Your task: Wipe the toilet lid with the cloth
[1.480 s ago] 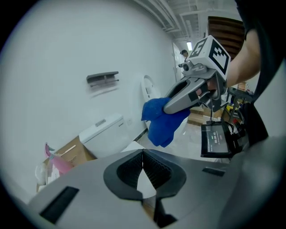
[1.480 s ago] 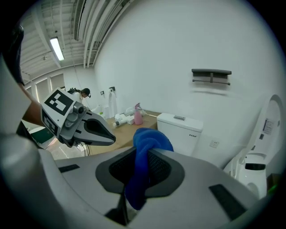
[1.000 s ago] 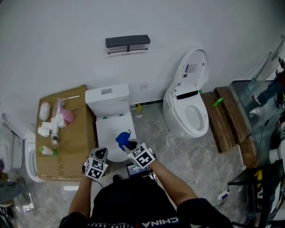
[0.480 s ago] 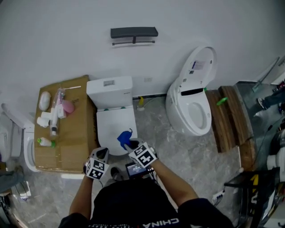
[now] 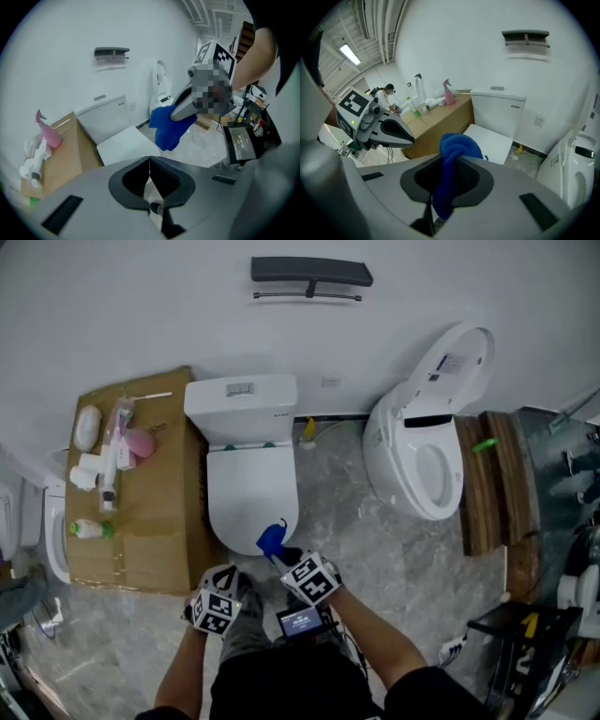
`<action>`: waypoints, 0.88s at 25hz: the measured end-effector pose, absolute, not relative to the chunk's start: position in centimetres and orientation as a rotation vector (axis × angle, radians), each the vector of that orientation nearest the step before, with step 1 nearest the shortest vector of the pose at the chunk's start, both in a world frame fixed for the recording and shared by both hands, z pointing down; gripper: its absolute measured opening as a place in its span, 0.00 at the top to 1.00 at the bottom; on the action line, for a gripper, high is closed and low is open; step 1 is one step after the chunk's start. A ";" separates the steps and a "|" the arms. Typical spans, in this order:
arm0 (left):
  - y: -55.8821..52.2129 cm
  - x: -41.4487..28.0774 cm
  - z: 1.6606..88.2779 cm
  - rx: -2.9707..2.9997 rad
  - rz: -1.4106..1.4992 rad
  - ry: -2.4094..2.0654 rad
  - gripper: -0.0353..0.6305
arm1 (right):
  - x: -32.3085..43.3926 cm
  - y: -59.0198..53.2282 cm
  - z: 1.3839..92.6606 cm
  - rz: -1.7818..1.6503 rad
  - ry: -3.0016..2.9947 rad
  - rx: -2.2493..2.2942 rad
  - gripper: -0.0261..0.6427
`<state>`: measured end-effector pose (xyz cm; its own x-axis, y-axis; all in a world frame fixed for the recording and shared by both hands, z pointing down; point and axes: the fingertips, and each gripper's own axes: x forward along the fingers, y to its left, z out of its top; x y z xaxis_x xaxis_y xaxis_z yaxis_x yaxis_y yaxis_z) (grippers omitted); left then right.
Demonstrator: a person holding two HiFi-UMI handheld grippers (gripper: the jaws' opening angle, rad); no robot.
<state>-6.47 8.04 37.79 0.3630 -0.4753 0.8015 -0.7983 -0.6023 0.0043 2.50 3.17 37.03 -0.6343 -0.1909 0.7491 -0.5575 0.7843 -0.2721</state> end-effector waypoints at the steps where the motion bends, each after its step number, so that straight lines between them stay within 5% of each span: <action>1: 8.1 -6.6 38.6 2.224 1.117 -1.109 0.93 | 2.4 3.2 38.0 0.645 -2.218 0.541 0.88; 22: -0.8 -9.4 62.0 2.080 1.061 -1.219 0.93 | 0.1 -9.7 64.5 0.606 -2.118 0.707 0.88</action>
<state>-9.37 -0.78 62.01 0.2947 -0.4891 0.8209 -0.8806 -0.4725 0.0346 0.10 -9.74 64.51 -0.5198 -0.2761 0.8084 -0.6617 0.7287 -0.1766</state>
